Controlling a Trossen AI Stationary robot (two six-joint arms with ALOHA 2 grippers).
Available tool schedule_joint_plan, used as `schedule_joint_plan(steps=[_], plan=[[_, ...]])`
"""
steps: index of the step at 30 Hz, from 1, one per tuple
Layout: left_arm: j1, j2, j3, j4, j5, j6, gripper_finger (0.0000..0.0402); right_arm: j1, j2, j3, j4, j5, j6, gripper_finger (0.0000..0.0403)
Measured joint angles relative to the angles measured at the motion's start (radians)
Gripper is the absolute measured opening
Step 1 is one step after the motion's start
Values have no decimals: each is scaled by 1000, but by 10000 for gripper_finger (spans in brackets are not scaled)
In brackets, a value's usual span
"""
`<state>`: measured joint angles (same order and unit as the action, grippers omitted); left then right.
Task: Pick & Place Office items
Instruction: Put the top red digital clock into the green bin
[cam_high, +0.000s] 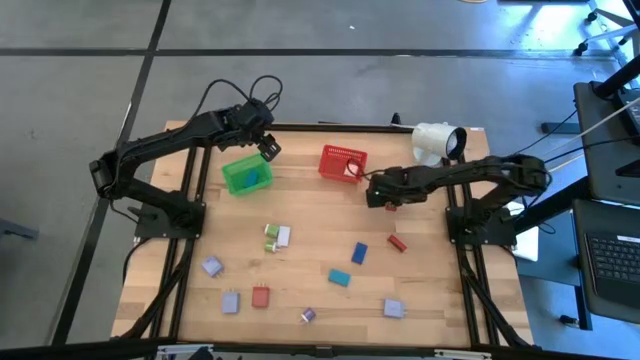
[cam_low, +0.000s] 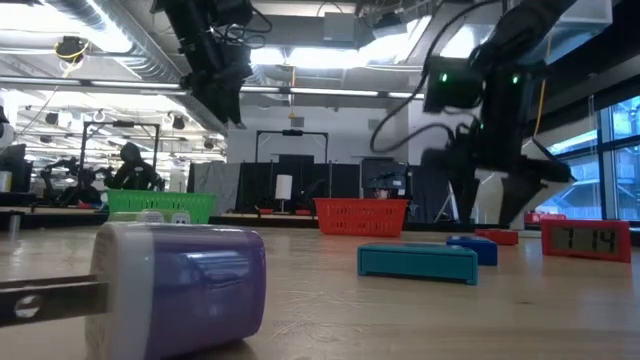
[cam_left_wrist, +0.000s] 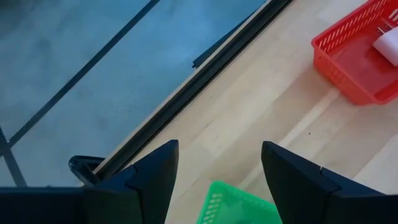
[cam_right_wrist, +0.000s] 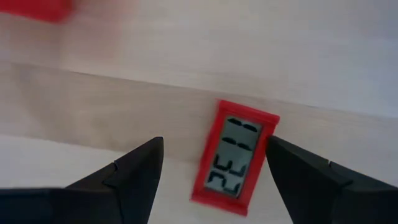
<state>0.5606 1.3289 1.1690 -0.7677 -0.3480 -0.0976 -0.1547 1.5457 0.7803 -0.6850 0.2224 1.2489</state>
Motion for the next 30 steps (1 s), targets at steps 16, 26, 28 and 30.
schedule_joint_plan(steps=[16, 26, 28, 30], plan=[[0, 0, 0, 0, 0, 51, 228, 1, 71, 2, 28, -2, 2, 251], [0, 0, 0, 0, -18, 59, 224, 0, 65, 1, 41, -42, -6, 102], [0, 0, 0, 0, -32, 59, 224, 0, 56, 2, 39, -50, -14, 74], [0, 0, 1, 0, -36, 59, 224, 0, 38, 12, 38, -72, -37, 53]])
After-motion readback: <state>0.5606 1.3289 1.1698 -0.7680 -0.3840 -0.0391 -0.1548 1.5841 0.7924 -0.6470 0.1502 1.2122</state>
